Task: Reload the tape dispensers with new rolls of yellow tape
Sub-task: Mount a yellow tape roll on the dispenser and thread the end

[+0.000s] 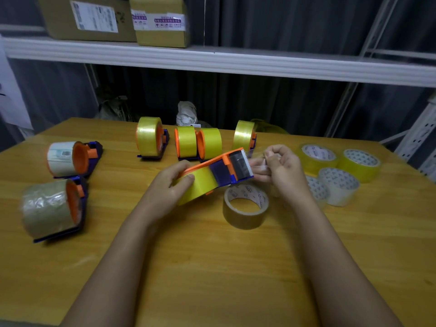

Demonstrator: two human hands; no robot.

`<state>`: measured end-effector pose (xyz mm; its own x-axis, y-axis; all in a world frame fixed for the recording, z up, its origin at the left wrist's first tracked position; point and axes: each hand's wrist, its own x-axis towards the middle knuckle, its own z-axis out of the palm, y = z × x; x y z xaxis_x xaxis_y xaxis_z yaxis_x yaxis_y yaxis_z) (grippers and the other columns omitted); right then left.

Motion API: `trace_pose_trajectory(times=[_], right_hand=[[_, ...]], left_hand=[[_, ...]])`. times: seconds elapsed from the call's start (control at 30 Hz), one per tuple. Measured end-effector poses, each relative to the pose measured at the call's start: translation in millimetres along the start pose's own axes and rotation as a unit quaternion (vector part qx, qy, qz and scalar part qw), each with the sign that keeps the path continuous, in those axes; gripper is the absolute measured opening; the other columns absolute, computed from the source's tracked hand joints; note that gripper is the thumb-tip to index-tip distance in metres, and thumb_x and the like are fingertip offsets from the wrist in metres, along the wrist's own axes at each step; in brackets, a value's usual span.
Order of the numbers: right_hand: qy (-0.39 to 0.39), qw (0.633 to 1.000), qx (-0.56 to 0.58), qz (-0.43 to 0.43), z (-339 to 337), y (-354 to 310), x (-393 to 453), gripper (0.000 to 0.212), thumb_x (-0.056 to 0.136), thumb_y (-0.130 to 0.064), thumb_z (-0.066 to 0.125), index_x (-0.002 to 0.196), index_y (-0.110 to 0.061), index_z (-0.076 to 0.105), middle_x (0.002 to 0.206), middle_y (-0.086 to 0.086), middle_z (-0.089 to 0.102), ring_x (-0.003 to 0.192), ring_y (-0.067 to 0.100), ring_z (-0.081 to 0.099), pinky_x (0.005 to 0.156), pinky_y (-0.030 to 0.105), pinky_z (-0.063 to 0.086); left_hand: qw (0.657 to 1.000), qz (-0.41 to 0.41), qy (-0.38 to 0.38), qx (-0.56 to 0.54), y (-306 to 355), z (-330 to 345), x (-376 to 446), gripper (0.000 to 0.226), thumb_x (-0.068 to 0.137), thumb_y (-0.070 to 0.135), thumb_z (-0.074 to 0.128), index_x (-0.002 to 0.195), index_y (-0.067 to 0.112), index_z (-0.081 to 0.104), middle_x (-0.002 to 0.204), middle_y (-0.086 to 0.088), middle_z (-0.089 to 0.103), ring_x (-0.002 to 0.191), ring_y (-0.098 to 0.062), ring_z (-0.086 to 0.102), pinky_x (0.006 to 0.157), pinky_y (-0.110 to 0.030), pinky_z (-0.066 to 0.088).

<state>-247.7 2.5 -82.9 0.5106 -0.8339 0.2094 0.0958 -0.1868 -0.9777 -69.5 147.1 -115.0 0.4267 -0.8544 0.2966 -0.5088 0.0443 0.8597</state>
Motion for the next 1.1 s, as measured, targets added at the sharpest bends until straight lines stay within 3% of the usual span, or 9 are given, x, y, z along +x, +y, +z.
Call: trace_pose_trajectory(times=[0.03, 0.1, 0.17, 0.3, 0.5, 0.67, 0.77, 0.9, 1.1], right_hand=[[-0.002, 1.0, -0.002, -0.007, 1.2, -0.9, -0.4, 0.017, 0.103, -0.013, 0.039, 0.091, -0.017, 0.051, 0.087, 0.011, 0.071, 0.076, 0.019, 0.072, 0.061, 0.022, 0.057], [0.004, 1.0, -0.011, -0.016, 3.4, -1.5, -0.1, 0.017, 0.103, -0.013, 0.04, 0.09, -0.019, 0.051, 0.09, 0.012, 0.07, 0.074, 0.016, 0.071, 0.06, 0.02, 0.055], [0.007, 1.0, -0.014, -0.016, 3.8, -1.1, 0.1, 0.017, 0.103, -0.014, 0.039, 0.091, -0.019, 0.051, 0.092, 0.013, 0.069, 0.07, 0.012, 0.07, 0.058, 0.017, 0.053], [-0.015, 1.0, 0.002, 0.012, 2.3, 0.7, -0.4, 0.015, 0.103, -0.015, 0.038, 0.095, -0.014, 0.051, 0.095, 0.015, 0.069, 0.074, 0.015, 0.072, 0.059, 0.018, 0.055], [-0.017, 0.998, 0.052, 0.022, -1.3, -2.6, -1.9, 0.018, 0.105, -0.018, 0.031, 0.097, -0.014, 0.047, 0.092, 0.018, 0.07, 0.078, 0.022, 0.073, 0.061, 0.023, 0.057], [-0.025, 0.999, 0.043, -0.002, 1.9, -3.9, -0.8, 0.015, 0.104, -0.017, 0.036, 0.095, -0.015, 0.048, 0.083, 0.016, 0.073, 0.075, 0.025, 0.073, 0.06, 0.025, 0.058], [-0.018, 0.999, 0.042, -0.002, 1.8, -3.8, -0.7, 0.012, 0.102, -0.016, 0.042, 0.096, -0.014, 0.053, 0.081, 0.011, 0.074, 0.073, 0.022, 0.073, 0.058, 0.024, 0.058], [0.003, 0.999, -0.022, -0.036, -3.1, 1.1, 0.2, 0.011, 0.098, -0.012, 0.051, 0.095, -0.012, 0.061, 0.085, 0.001, 0.074, 0.08, 0.015, 0.071, 0.066, 0.022, 0.056], [0.039, 0.999, -0.01, -0.021, -3.1, 3.9, 2.6, 0.014, 0.091, -0.015, 0.062, 0.101, -0.024, 0.059, 0.088, -0.001, 0.07, 0.08, 0.012, 0.069, 0.063, 0.022, 0.056]], left_hand=[[1.0, -0.002, 0.008, -0.008, -0.5, 1.3, -0.1, 0.018, 0.08, 0.047, 0.057, 0.092, 0.033, 0.059, 0.09, 0.008, 0.061, 0.081, 0.002, 0.058, 0.069, -0.018, 0.049], [0.999, -0.014, 0.022, -0.025, -1.2, 3.0, 0.2, 0.026, 0.078, 0.048, 0.07, 0.089, 0.026, 0.059, 0.088, 0.001, 0.065, 0.084, -0.016, 0.064, 0.074, -0.041, 0.055], [0.999, -0.021, 0.029, -0.035, -0.4, 3.4, 1.2, 0.023, 0.081, 0.043, 0.069, 0.087, 0.023, 0.058, 0.091, -0.003, 0.066, 0.086, -0.024, 0.065, 0.076, -0.052, 0.053], [0.999, -0.008, 0.026, -0.026, -1.8, -1.1, 3.7, 0.022, 0.081, 0.047, 0.067, 0.087, 0.026, 0.06, 0.092, 0.0, 0.064, 0.085, -0.017, 0.063, 0.073, -0.039, 0.052], [1.0, -0.016, 0.021, -0.002, -11.7, -4.4, 5.3, 0.036, 0.08, 0.051, 0.054, 0.108, 0.03, 0.062, 0.116, 0.003, 0.057, 0.108, -0.014, 0.052, 0.078, -0.027, 0.04], [0.999, 0.005, 0.042, 0.008, -7.2, 0.6, 4.8, 0.021, 0.083, 0.046, 0.05, 0.088, 0.026, 0.055, 0.098, -0.005, 0.057, 0.09, -0.021, 0.055, 0.071, -0.033, 0.041], [0.996, 0.014, 0.087, 0.019, -3.9, 5.3, 4.2, 0.037, 0.077, 0.057, 0.064, 0.078, 0.022, 0.053, 0.084, -0.008, 0.058, 0.081, -0.025, 0.056, 0.066, -0.04, 0.043], [0.988, 0.01, 0.156, 0.01, -3.1, 5.2, 5.1, 0.031, 0.083, 0.042, 0.067, 0.072, 0.017, 0.054, 0.08, -0.011, 0.058, 0.078, -0.027, 0.057, 0.067, -0.047, 0.047], [0.985, 0.006, 0.175, -0.002, 1.4, 2.5, 3.6, 0.027, 0.086, 0.033, 0.067, 0.069, 0.019, 0.053, 0.076, -0.008, 0.055, 0.073, -0.021, 0.055, 0.062, -0.038, 0.043]])
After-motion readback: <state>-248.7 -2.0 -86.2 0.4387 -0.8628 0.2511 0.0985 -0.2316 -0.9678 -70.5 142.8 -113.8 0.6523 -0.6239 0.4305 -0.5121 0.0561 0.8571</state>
